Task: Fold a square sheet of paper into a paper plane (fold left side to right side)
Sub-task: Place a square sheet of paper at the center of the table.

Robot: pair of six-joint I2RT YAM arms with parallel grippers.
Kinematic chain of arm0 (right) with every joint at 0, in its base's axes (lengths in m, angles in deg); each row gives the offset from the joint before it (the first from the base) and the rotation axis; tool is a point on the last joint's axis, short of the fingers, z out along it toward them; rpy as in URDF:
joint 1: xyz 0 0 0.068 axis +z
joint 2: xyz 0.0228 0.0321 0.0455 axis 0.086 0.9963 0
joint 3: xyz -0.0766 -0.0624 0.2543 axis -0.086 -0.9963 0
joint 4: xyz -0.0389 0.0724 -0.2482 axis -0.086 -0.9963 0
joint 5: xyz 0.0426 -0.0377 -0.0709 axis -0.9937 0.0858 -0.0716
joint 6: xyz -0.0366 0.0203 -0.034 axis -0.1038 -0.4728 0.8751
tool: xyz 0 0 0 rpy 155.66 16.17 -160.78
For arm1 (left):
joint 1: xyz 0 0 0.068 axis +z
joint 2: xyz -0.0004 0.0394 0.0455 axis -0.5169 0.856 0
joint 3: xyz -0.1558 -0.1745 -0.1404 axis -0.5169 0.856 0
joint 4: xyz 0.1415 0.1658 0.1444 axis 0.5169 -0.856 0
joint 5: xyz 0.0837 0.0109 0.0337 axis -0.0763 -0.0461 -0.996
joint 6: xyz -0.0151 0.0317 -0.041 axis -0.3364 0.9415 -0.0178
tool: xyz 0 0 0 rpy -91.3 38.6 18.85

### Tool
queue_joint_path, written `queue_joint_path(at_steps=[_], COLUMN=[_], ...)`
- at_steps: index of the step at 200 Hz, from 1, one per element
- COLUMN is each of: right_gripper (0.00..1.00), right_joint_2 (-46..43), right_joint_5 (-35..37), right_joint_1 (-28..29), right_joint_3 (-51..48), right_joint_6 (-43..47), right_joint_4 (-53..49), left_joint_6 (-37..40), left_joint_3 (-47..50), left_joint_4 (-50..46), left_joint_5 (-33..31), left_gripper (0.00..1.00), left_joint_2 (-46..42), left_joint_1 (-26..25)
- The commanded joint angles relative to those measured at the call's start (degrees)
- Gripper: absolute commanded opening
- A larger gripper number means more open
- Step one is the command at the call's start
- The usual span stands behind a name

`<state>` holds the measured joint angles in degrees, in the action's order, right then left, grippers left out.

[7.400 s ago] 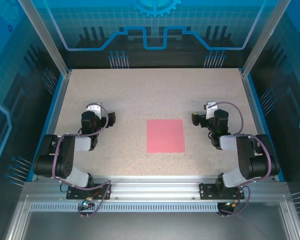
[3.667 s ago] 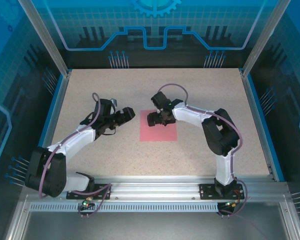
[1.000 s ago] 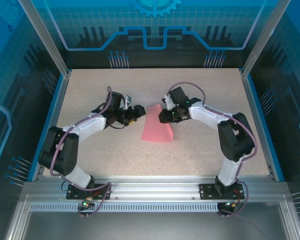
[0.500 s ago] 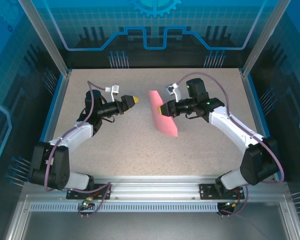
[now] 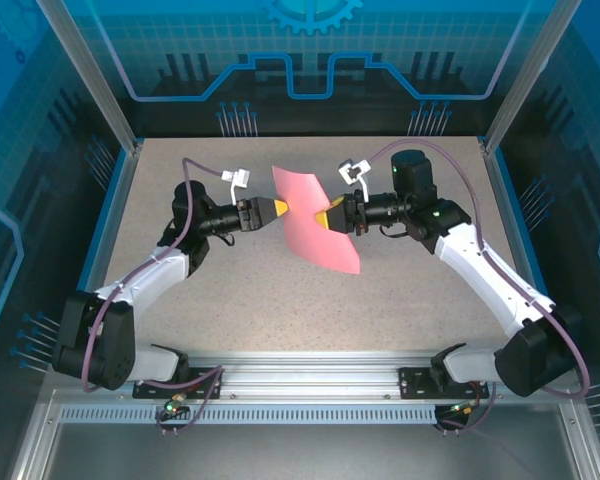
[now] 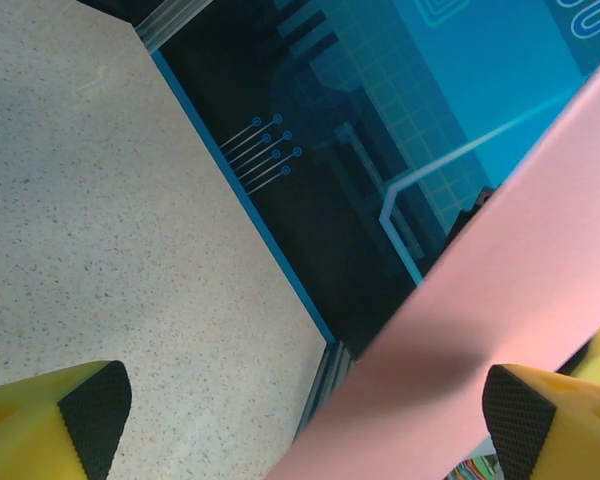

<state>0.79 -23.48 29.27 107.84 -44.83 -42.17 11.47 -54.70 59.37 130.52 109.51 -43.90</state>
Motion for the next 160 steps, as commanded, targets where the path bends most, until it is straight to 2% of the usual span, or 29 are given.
queue_joint_path(at_steps=[1,65,103,143,160], right_gripper=[0.24,0.24,0.24,0.25,0.26], right_joint_2=[-1.31,-1.0,-1.34,-1.49,-1.44], right_joint_5=[-1.33,-1.41,-0.25,0.23,0.13], right_joint_1=[-0.14,-2.41,-4.34,-7.05,-7.3], right_joint_3=[-0.41,-1.55,-2.86,-4.6,-5.13], right_joint_6=[-1.6,-3.9,-4.11,-4.63,-4.52], right_joint_4=[2.64,5.12,4.45,4.06,4.02], left_joint_6=[1.12,1.55,4.03,6.59,7.19], left_joint_3=[-2.04,-2.48,-3.43,-3.83,-4.06], left_joint_4=[3.83,4.42,0.11,-3.99,-4.91], left_joint_5=[2.94,3.71,3.1,2.35,2.4], left_gripper=[0.91,0.73,0.5,0.4,0.3], left_joint_2=[-1.35,-2.98,-3.73,-3.57,-3.12], left_joint_1=[-1.26,-2.6,-2.83,-2.87,-3.37])
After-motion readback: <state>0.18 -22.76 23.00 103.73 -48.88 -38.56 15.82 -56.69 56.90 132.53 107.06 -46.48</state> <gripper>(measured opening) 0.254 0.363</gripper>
